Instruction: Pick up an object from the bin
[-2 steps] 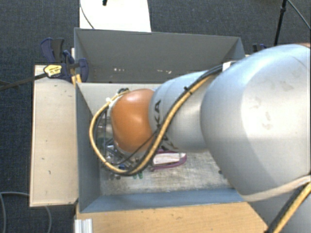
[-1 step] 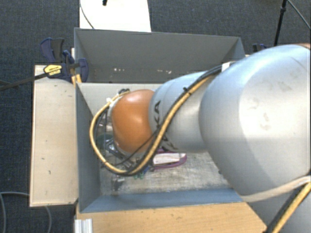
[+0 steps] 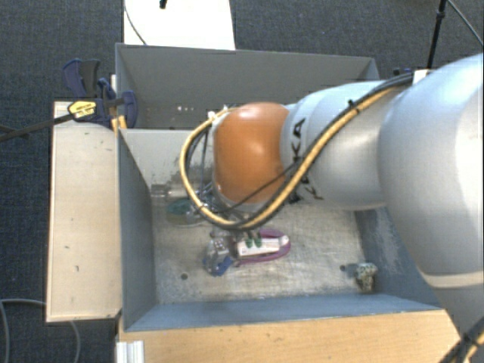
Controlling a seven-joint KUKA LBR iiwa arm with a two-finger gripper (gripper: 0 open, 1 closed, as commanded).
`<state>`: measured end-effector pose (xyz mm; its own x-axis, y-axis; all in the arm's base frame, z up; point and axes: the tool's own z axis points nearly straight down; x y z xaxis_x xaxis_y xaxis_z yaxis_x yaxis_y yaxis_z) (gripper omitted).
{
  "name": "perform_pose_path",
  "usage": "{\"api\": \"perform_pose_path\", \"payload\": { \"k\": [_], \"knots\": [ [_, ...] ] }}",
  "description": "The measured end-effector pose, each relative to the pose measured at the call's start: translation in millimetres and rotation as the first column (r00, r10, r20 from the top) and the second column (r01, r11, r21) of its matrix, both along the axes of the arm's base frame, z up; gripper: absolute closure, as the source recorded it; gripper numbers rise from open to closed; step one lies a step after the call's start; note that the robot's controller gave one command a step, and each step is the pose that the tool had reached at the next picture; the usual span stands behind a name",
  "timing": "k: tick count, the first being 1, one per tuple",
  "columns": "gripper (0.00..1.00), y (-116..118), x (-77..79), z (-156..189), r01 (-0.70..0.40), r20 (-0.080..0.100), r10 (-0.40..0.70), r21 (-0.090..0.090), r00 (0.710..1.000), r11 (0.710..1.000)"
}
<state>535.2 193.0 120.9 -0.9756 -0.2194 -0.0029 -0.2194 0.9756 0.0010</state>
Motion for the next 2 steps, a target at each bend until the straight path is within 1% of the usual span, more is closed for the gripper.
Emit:
{"api": "perform_pose_path", "payload": {
  "k": [1, 2],
  "knots": [
    [0.0, -66.9, -1.0, -49.3, 0.151, 0.001, -0.151, 0.005, 0.989, 0.989],
    [1.0, -66.4, 0.6, -46.8, 0.152, 0.006, -0.152, 0.005, 0.988, 0.988]
  ]
}}
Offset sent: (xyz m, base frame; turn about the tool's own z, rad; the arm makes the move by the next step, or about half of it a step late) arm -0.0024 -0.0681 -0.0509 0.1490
